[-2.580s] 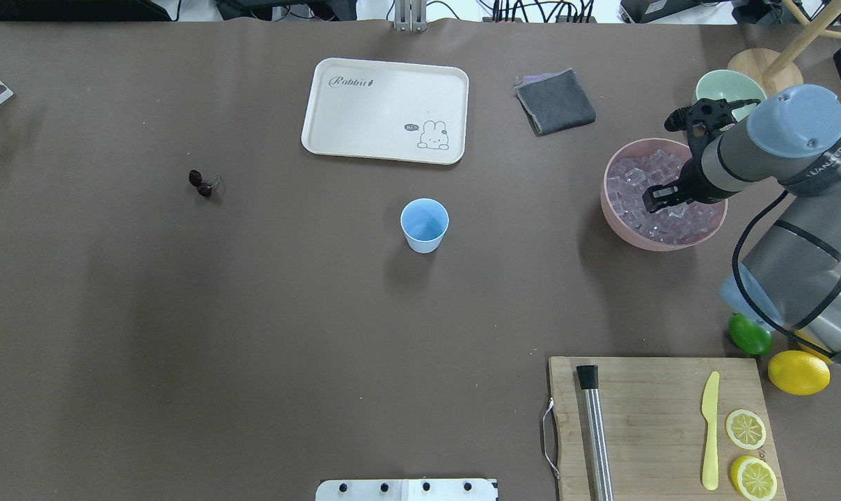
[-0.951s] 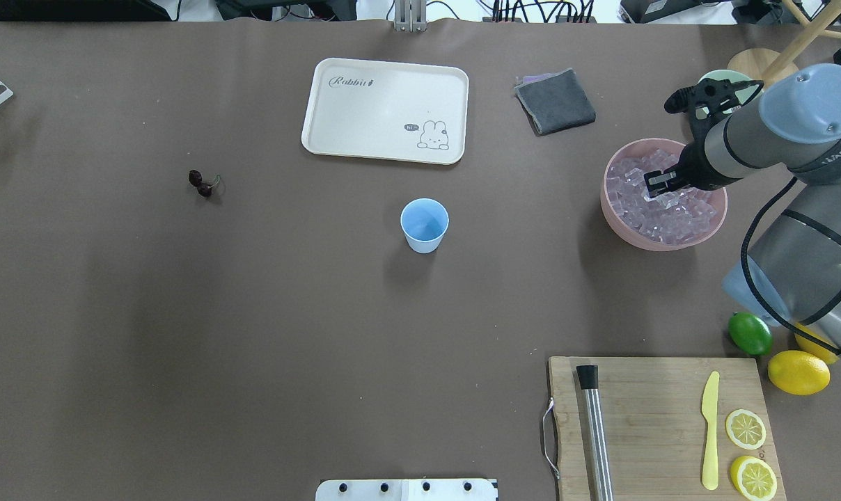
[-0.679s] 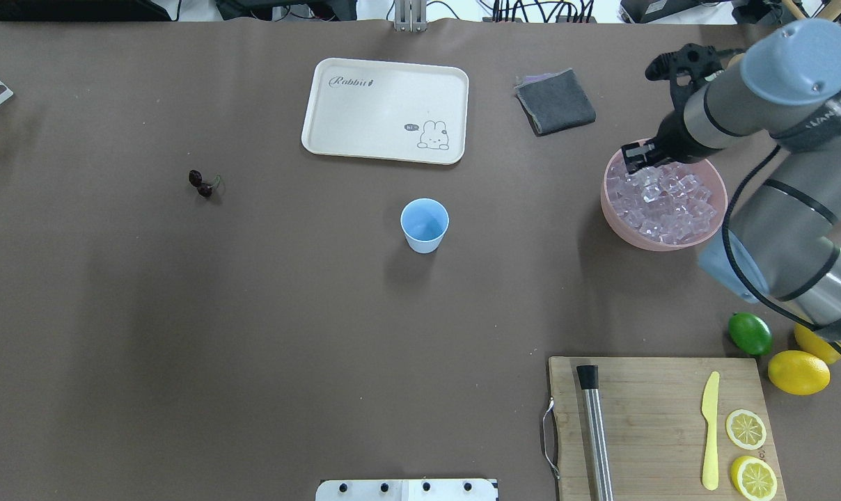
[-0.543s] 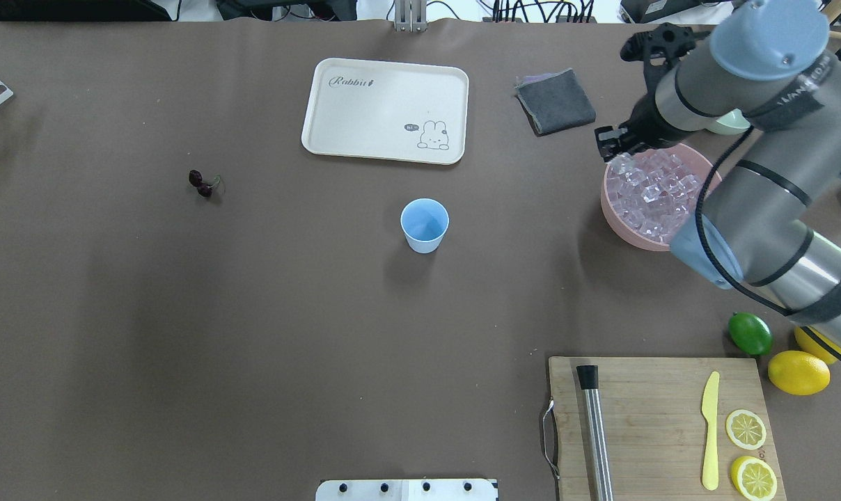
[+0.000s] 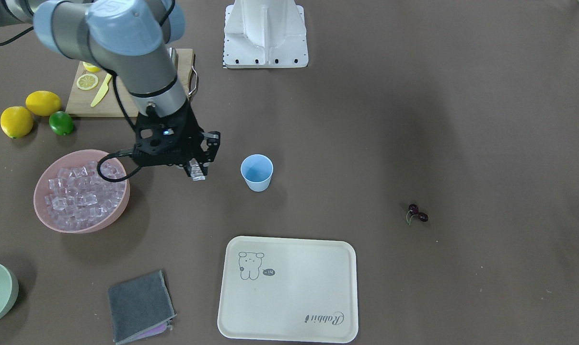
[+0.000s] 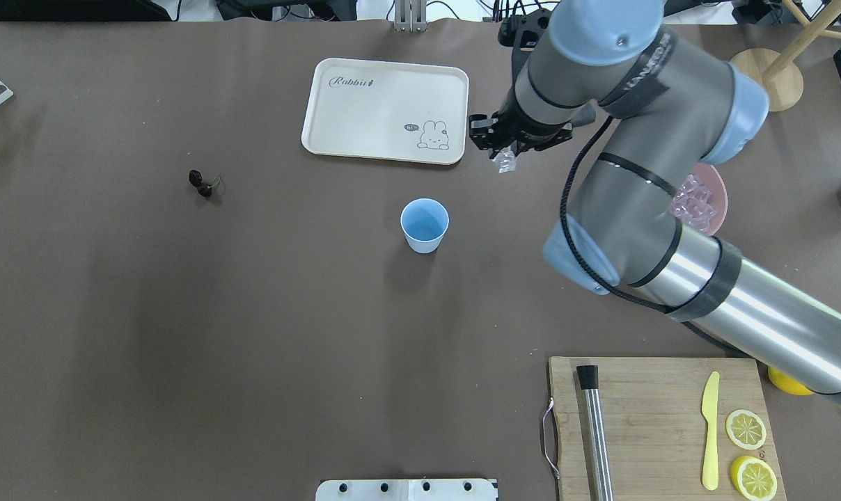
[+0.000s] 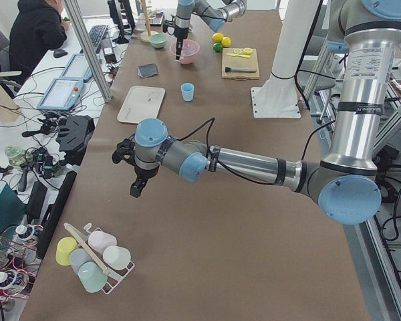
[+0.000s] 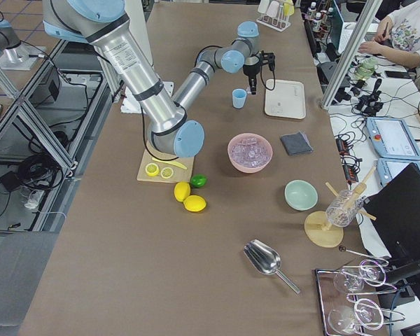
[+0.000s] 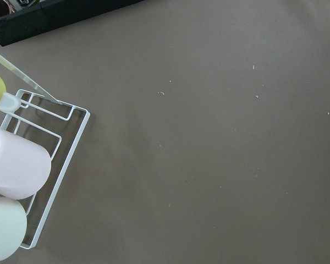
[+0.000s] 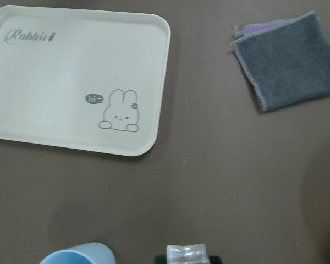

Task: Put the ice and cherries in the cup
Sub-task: 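Carry the ice cube with the right gripper over the light-blue cup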

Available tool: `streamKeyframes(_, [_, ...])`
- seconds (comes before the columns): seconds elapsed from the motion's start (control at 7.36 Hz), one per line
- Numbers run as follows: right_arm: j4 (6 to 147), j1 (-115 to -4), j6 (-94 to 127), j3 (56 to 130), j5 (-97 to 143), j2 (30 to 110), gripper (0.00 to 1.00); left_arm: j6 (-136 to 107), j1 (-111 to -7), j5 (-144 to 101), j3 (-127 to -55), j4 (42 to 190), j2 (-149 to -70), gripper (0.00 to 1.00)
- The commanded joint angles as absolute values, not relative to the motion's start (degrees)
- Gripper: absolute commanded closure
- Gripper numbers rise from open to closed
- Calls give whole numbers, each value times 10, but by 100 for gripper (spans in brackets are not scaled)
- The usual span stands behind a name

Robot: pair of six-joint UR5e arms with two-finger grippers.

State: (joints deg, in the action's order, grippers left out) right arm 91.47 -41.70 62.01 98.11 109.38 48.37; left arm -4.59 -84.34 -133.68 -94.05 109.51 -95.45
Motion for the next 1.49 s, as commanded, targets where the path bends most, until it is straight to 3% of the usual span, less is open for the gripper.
streamKeyframes(0.0, [913, -353, 669, 936, 1039, 432, 100, -47, -845, -1337, -942, 1095, -954, 2])
streamKeyframes(0.95, [890, -319, 676, 891, 998, 424, 100, -46, -846, -1337, -947, 1095, -950, 2])
streamKeyframes(1.09, [868, -319, 678, 883, 997, 422, 93, -46, -846, -1337, -947, 1095, -950, 2])
streamKeyframes(1.22, [863, -319, 676, 880, 997, 425, 79, -46, -846, -1337, -947, 1095, -950, 2])
streamKeyframes(1.36, [863, -319, 675, 877, 996, 425, 46, -47, -846, -1337, -947, 1095, -951, 2])
